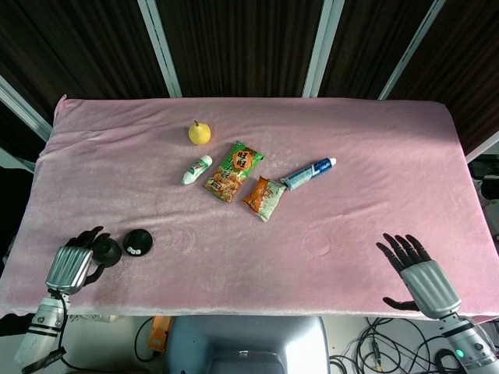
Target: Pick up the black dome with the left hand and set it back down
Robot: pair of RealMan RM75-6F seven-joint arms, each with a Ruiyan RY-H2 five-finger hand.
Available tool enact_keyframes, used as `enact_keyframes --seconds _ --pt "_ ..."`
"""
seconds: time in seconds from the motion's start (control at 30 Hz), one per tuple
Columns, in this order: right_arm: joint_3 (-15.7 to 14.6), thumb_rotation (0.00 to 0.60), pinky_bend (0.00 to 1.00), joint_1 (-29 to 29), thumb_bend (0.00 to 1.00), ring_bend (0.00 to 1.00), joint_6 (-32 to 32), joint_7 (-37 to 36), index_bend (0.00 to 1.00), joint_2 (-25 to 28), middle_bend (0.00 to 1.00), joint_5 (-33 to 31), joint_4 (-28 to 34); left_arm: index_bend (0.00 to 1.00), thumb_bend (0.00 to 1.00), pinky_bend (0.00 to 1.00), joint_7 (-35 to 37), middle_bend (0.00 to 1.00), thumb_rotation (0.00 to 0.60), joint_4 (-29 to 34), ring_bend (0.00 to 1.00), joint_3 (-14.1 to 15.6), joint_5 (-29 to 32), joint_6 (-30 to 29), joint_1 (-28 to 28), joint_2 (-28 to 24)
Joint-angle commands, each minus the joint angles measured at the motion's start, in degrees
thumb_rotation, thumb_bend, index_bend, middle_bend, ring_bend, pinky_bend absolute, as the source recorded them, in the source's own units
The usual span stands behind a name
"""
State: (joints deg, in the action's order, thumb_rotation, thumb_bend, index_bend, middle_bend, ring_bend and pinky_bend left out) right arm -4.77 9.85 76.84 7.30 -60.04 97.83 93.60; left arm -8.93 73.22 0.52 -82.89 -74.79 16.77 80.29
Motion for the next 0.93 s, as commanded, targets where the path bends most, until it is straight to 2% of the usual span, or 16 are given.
enact_keyframes --seconds 0.03,0.13,0.23,0.4,0.5,0.6,0.77,0.93 --pt "-0.02 0.600 0.16 -0.05 0.00 0.03 0.09 -0.05 0.00 0.00 0.00 0.02 -0.01 0.17 0.30 0.33 -0.50 0.06 0.600 1.44 0.08 0.18 0.41 0.66 -0.36 -1.00" --pt "-0.03 0.600 0.16 -0.09 0.00 0.03 0.18 -0.15 0.00 0.03 0.00 0.03 -0.02 0.14 0.30 0.31 -0.14 0.03 0.600 2.58 0.06 0.18 0.59 0.85 -0.65 -1.90" --pt "-0.02 0.600 0.16 -0.15 0.00 0.03 0.27 -0.21 0.00 0.02 0.00 -0.02 -0.05 0.12 0.29 0.29 -2.99 0.02 0.600 4.52 0.04 -0.54 2.11 -0.29 -1.61 -2.85" --pt "0.10 0.600 0.16 -0.39 0.00 0.03 0.73 -0.47 0.00 -0.04 0.00 -0.24 -0.05 0.15 0.30 0.23 -10.60 0.04 0.600 12.00 0.08 -2.40 3.54 -8.82 -5.46 -5.16" --pt "0.27 0.600 0.16 -0.57 0.00 0.03 0.90 -0.31 0.00 -0.15 0.00 -0.65 -0.02 0.18 0.31 0.22 -8.93 0.08 0.600 15.98 0.09 -1.94 0.80 -12.91 -7.33 -7.43" --pt "0.41 0.600 0.15 -0.81 0.00 0.03 1.17 -0.28 0.00 -0.20 0.00 -1.06 0.08 0.19 0.31 0.22 -5.05 0.09 0.600 18.26 0.10 -0.39 -2.29 -14.53 -8.68 -9.83" --pt "0.51 0.600 0.16 -1.28 0.00 0.03 2.04 -0.32 0.00 -0.42 0.00 -1.03 -0.02 0.19 0.31 0.21 -1.16 0.10 0.600 18.55 0.10 1.87 -5.04 -14.27 -9.89 -12.24" --pt "0.44 0.600 0.15 -1.27 0.00 0.03 1.99 -0.01 0.00 -0.55 0.00 -0.73 -0.16 0.19 0.31 0.22 -1.45 0.10 0.600 18.62 0.10 1.27 -4.14 -13.24 -9.99 -12.38"
